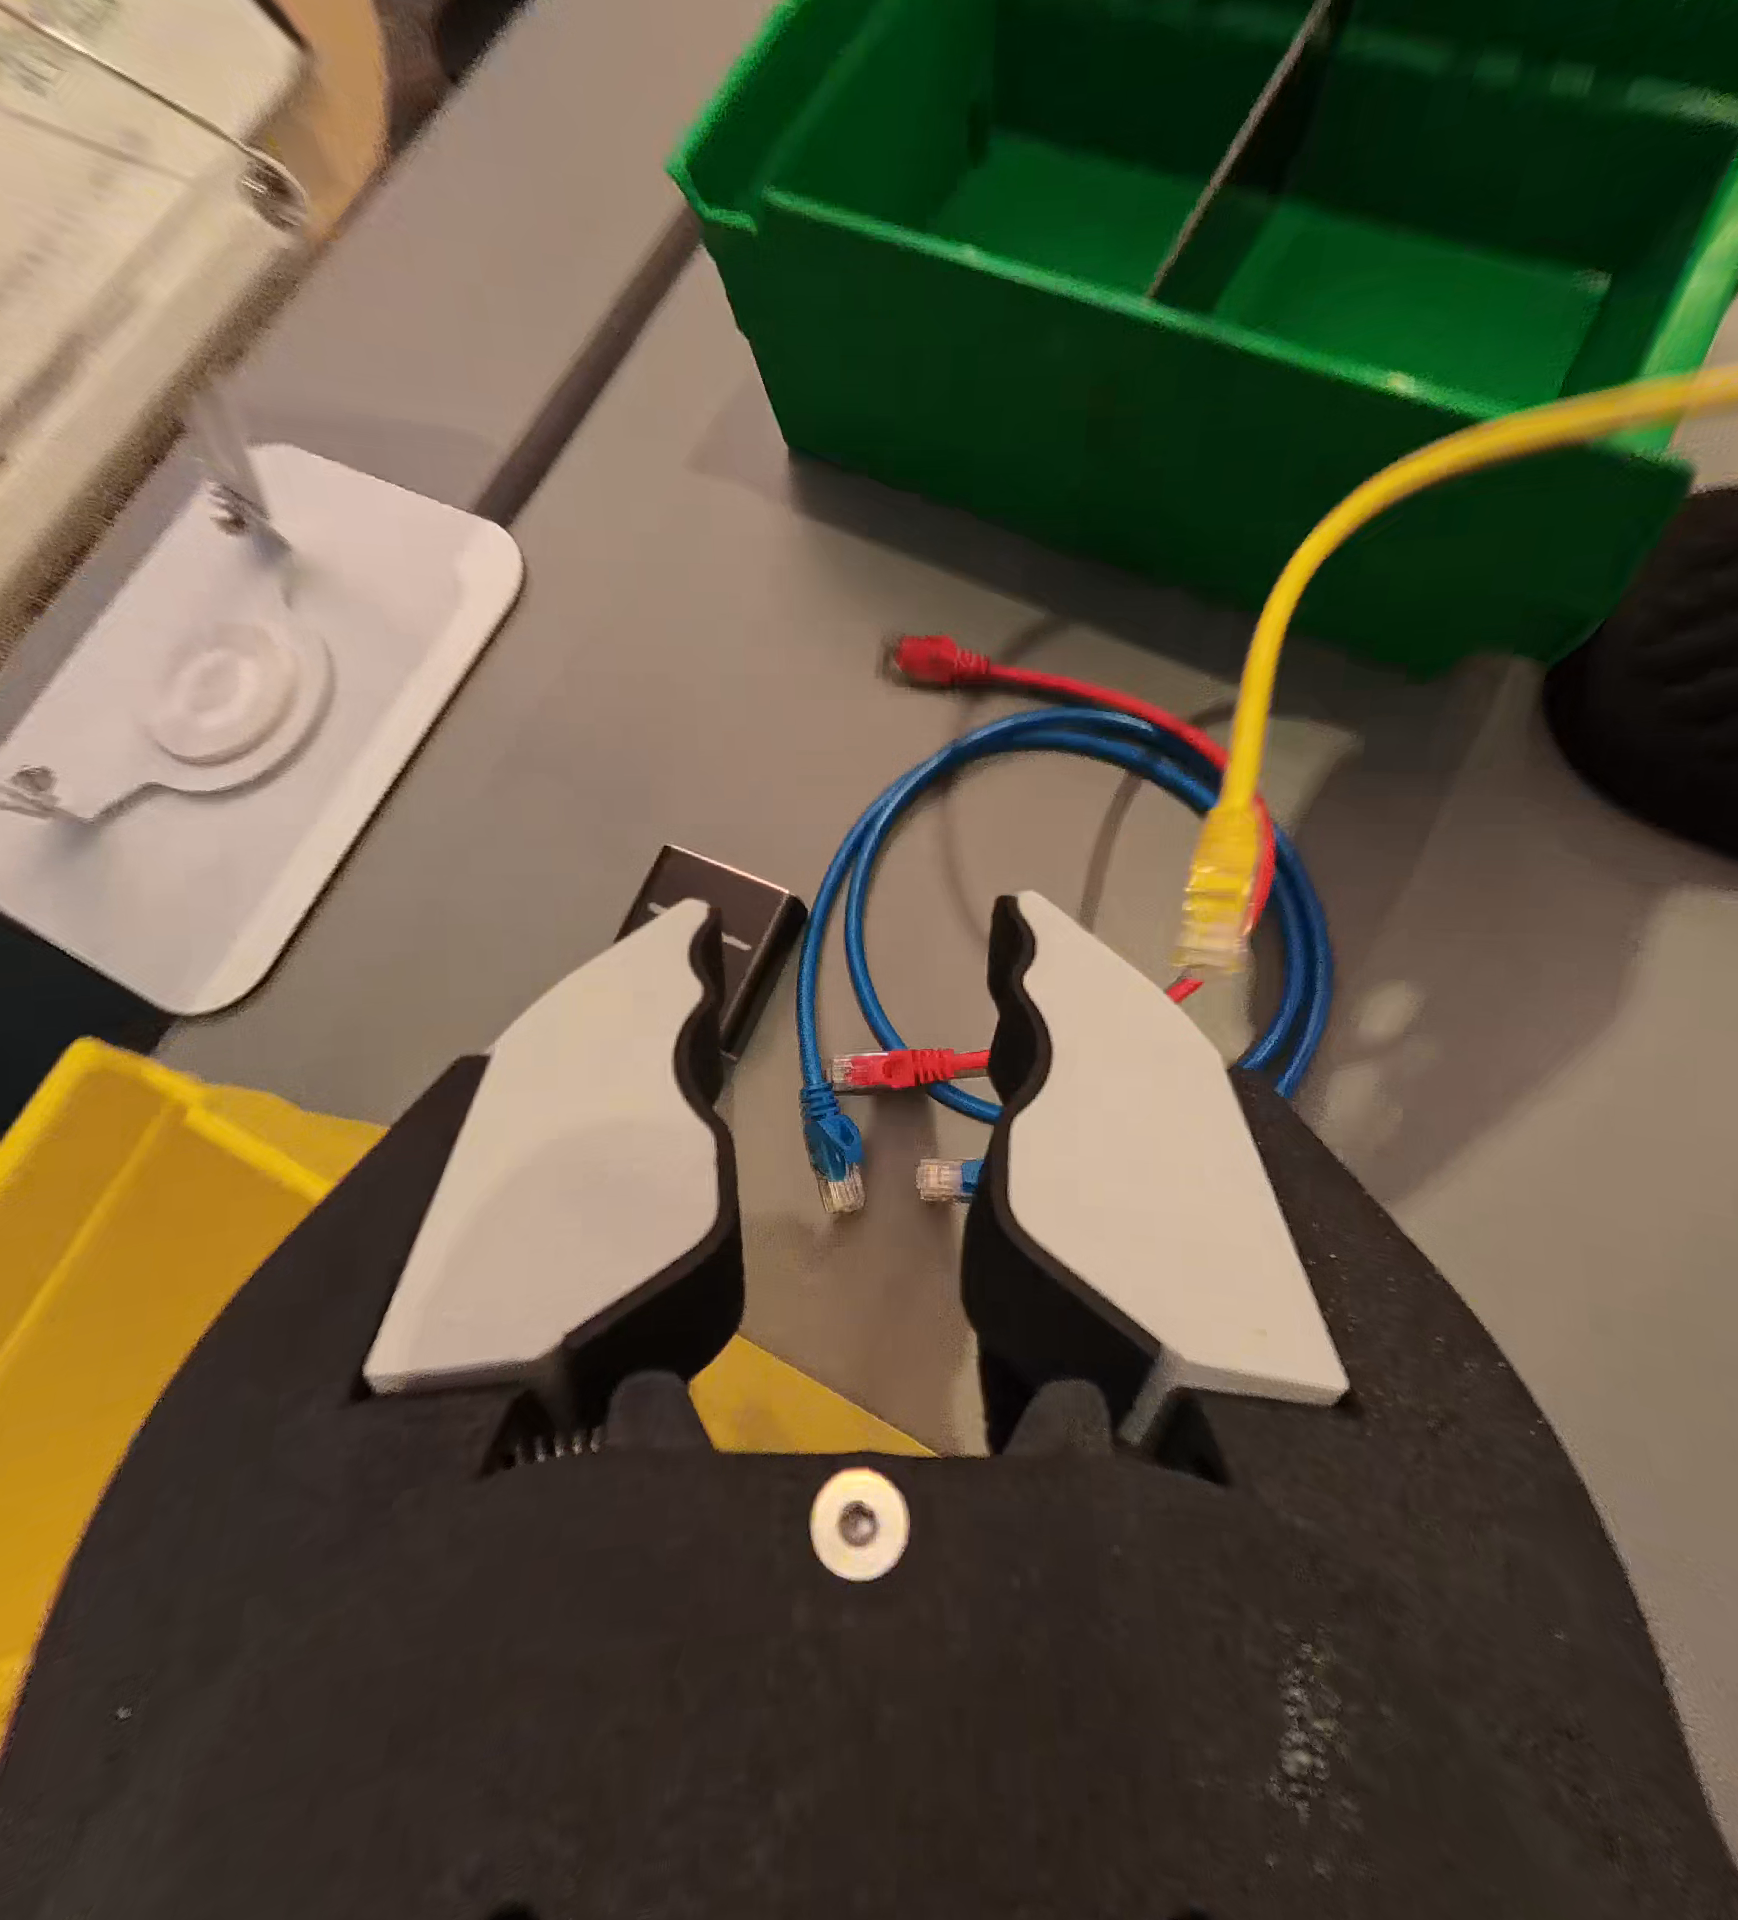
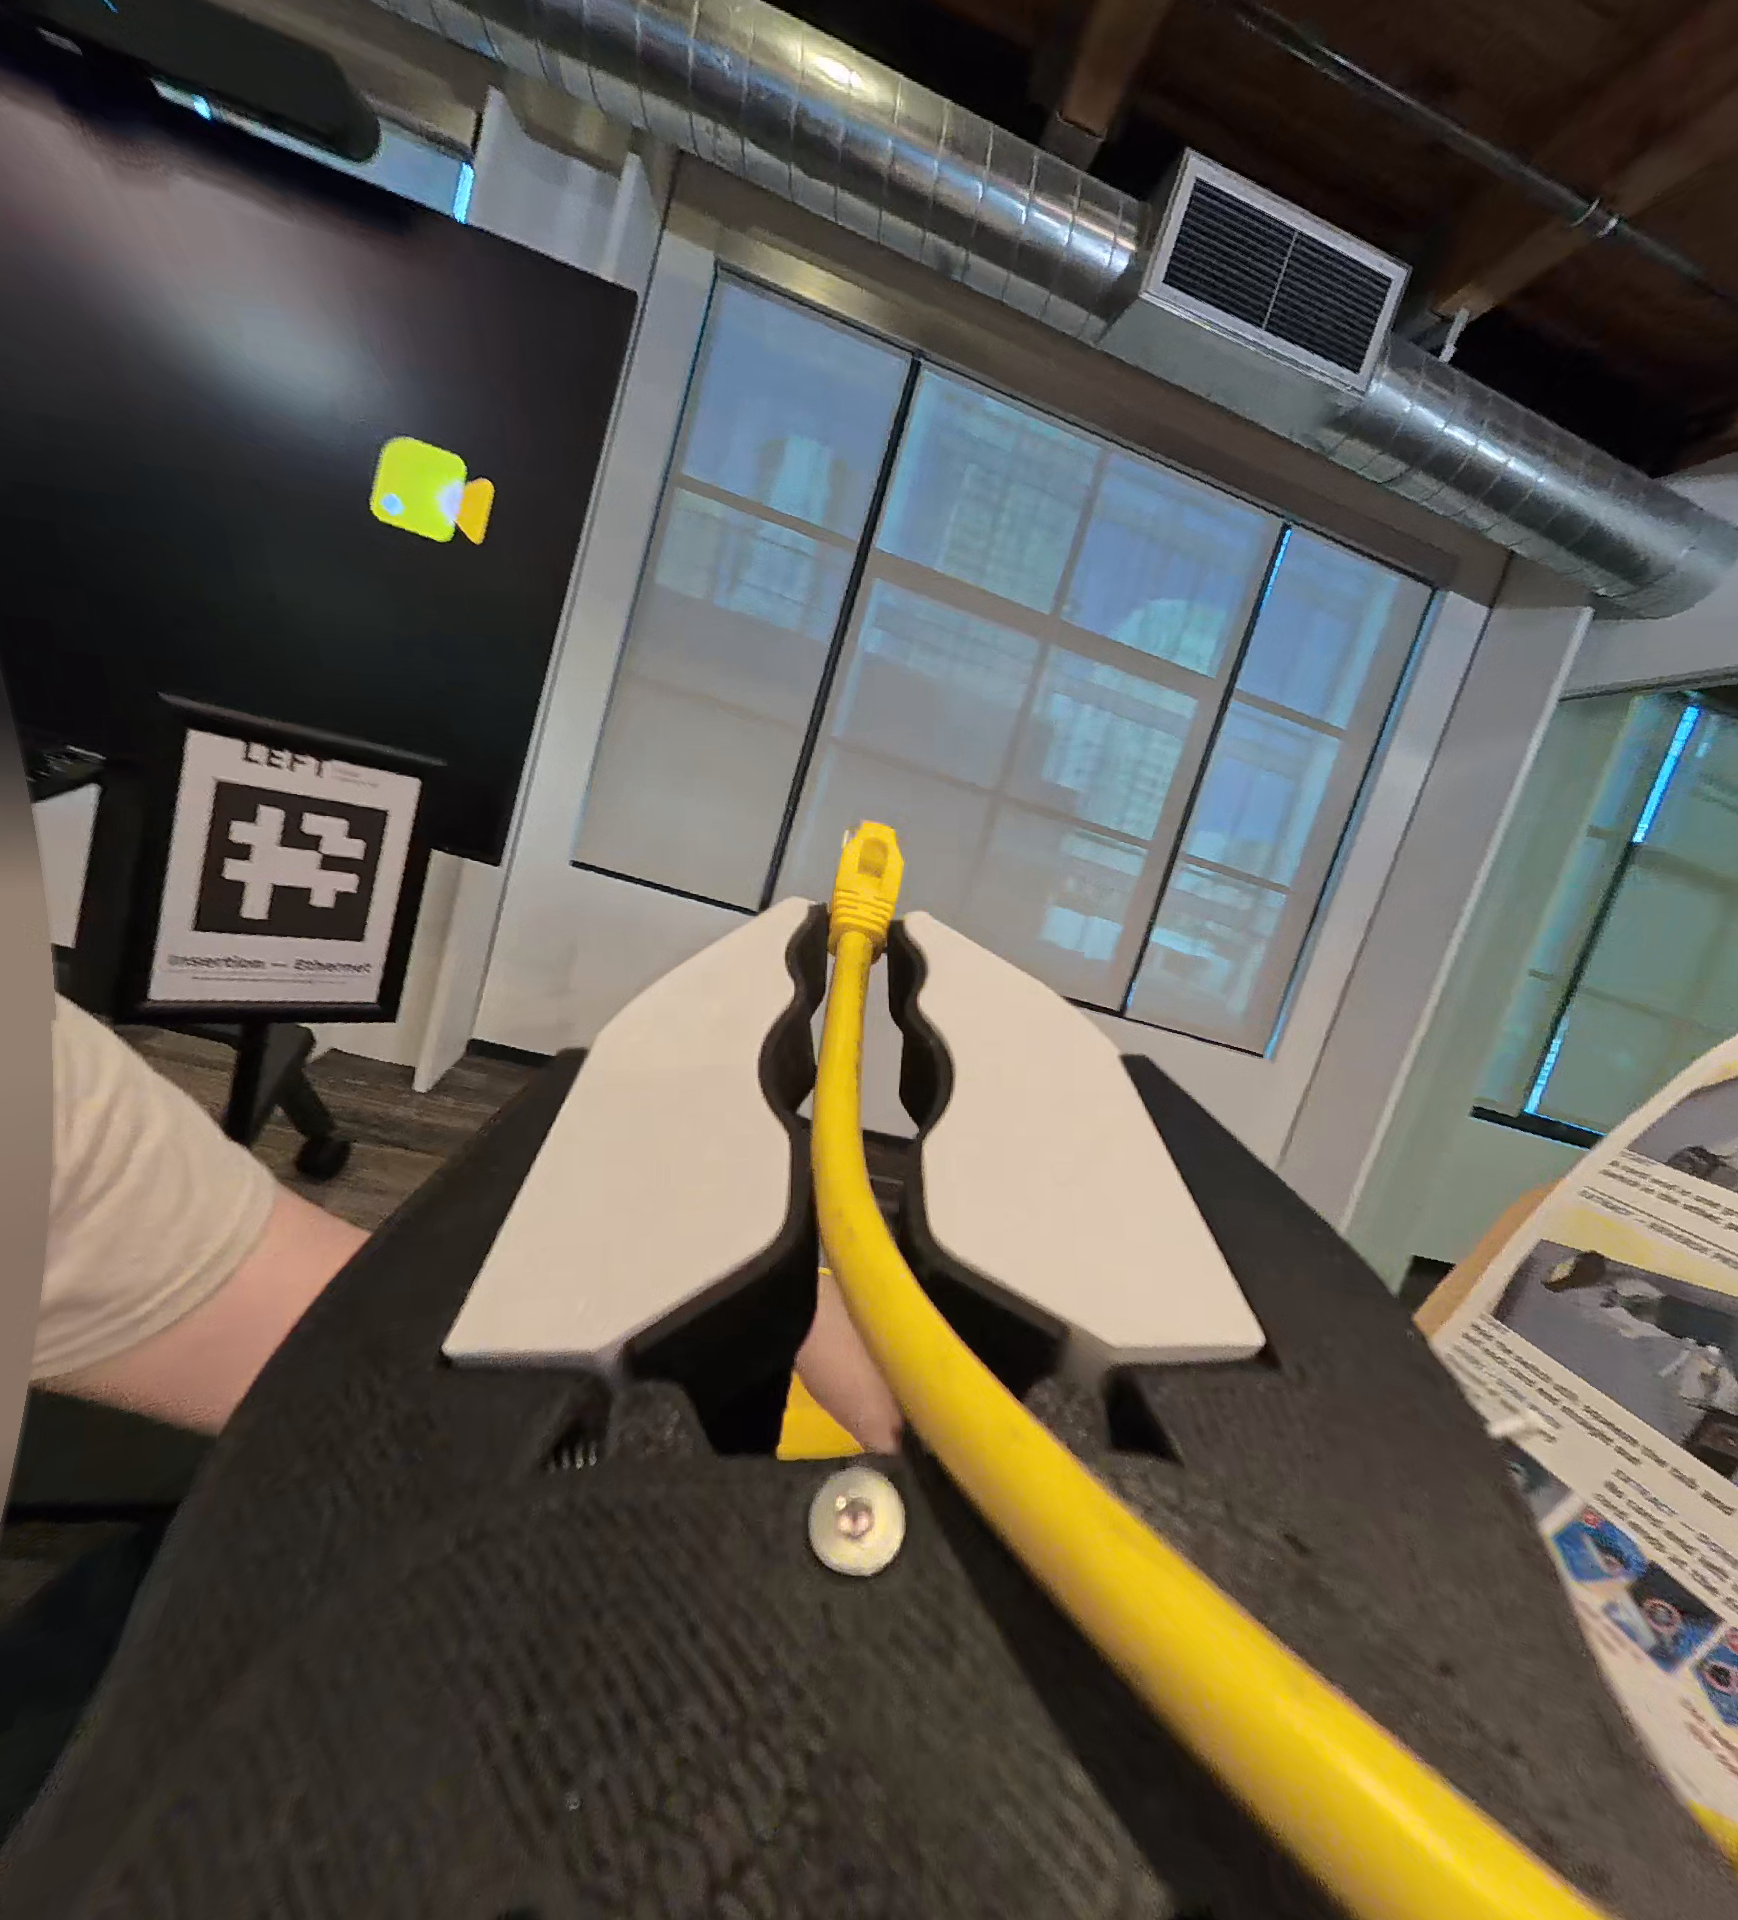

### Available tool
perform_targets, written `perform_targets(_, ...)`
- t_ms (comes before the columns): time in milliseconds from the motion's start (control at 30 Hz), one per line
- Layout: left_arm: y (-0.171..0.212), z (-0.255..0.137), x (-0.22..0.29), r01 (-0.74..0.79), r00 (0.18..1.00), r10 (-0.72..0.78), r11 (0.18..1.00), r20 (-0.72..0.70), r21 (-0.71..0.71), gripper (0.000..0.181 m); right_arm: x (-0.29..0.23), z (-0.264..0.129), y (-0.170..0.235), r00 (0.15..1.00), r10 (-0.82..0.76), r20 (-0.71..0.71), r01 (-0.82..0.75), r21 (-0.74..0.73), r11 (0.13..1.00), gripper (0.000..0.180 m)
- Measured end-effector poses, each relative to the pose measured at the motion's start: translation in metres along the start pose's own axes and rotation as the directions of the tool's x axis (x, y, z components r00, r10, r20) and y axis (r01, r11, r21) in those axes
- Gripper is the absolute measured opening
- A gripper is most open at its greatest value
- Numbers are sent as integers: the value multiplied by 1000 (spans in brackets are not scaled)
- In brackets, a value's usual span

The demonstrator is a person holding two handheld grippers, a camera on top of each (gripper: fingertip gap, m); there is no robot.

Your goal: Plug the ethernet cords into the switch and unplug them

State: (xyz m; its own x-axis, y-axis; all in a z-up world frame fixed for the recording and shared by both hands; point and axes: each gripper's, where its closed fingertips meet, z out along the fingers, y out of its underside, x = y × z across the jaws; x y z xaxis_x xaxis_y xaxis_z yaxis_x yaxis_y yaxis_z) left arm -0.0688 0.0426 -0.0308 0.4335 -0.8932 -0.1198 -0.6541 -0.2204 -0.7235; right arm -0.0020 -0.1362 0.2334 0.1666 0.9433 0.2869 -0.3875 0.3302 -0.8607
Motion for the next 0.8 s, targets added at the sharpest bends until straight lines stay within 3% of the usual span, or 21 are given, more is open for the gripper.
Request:
perform_targets(133,13,34,-11,-106,994,100,973,-40,-206,53,-2,-6,-7,998,46,44,-47,26,999,12)
perform_targets(300,42,62,-31,-220,975,182,853,-126,-474,56,-3,-11,-14,996,63,66,-65,30,997,12)
perform_targets(567,66,91,-48,-351,936,270,730,-224,-586,66,-7,-13,-19,995,68,79,-69,20,997,12)
perform_targets(800,70,104,-53,-396,918,303,660,-256,-638,62,-8,-12,-19,994,70,86,-71,17,997,12)
